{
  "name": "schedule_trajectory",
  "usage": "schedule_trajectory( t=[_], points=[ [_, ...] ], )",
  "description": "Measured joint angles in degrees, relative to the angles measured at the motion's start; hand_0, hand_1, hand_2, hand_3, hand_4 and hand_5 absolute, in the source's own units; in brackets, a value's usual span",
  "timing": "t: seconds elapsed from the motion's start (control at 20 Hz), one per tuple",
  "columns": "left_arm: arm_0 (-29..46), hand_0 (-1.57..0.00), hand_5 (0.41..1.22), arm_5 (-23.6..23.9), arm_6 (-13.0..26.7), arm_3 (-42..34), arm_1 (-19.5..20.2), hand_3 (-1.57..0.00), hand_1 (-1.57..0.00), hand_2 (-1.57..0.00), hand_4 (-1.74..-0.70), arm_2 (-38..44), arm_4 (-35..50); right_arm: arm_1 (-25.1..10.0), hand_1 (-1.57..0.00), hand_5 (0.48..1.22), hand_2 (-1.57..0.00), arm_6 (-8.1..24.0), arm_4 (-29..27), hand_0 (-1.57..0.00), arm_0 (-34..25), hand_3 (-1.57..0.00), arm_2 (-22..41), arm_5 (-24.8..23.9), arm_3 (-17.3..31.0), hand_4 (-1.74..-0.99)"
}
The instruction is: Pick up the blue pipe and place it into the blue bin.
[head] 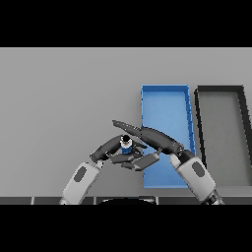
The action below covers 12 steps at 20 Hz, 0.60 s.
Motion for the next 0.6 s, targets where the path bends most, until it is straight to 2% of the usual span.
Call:
schedule_trajectory(
  t=[0.1,0.15,0.2,0.25,0.3,0.35,0.4,0.45,0.5,0.6],
  points=[
    [0.0,-1.57,1.221,-1.1,-0.2,0.4,-0.8,-1.57,-1.57,-1.57,-1.46,-0.1,-0.4,1.2,-0.03,0.513,-0.05,1.3,0.1,0.0,-2.7,-0.01,0.6,0.5,2.1,-1.215],
    [0.3,-1.57,1.221,-1.1,-1.4,0.8,-0.9,-1.57,-1.57,-1.57,-1.46,0.0,-1.2,1.5,-0.11,0.517,-0.13,2.1,-0.3,-0.02,-3.9,-0.05,0.5,0.7,3.0,-1.222],
    [0.4,-1.57,1.221,-1.4,-1.1,1.0,-1.3,-1.57,-1.57,-1.57,-1.51,0.3,-1.1,2.1,-0.24,0.519,-0.25,2.2,-0.3,-0.17,-4.5,-0.14,0.9,1.3,4.3,-1.255],
    [0.5,-1.57,1.221,-1.1,0.4,1.1,-1.6,-1.3,-1.57,-1.54,-1.56,0.6,-1.5,3.1,-0.44,0.52,-0.43,2.5,-0.1,-0.4,-5.9,-0.31,1.0,1.2,5.6,-1.303],
    [0.7,-1.57,1.221,-1.2,1.6,1.1,-2.1,-1.14,-1.57,-1.53,-1.6,0.6,-1.1,3.2,-0.65,0.523,-0.66,1.8,0.0,-0.63,-5.5,-0.5,1.4,1.7,5.9,-1.383],
    [0.4,-1.57,1.221,-1.4,2.6,0.9,-2.3,-1.16,-1.57,-1.54,-1.63,1.0,-0.2,3.9,-0.84,0.527,-0.84,1.2,0.8,-0.82,-6.1,-0.66,1.8,1.3,6.5,-1.446],
    [0.3,-1.57,1.221,-1.1,1.8,1.3,-2.1,-1.21,-1.57,-1.54,-1.65,1.0,-0.3,3.9,-0.98,0.555,-0.99,1.0,1.4,-0.97,-6.7,-0.79,1.9,1.4,7.0,-1.496],
    [0.8,-1.57,1.221,-1.1,0.9,1.0,-2.4,-1.23,-1.57,-1.55,-1.67,0.4,-0.4,3.4,-1.1,0.6,-1.1,-0.3,1.1,-1.09,-6.1,-0.9,1.8,2.1,7.0,-1.537],
    [0.4,-1.57,1.221,-1.3,-0.4,1.5,-2.3,-1.27,-1.57,-1.55,-1.68,0.8,-0.3,4.4,-1.19,0.671,-1.2,0.4,0.2,-1.19,-6.3,-1.03,1.8,1.8,7.6,-1.513],
    [-0.3,-1.57,1.221,-1.1,0.7,1.0,-2.2,-1.33,-1.57,-1.56,-1.7,1.1,0.3,6.1,-1.33,0.869,-1.33,-1.3,-1.3,-1.32,-6.3,-1.23,1.2,0.6,8.6,-1.481]
  ],
)
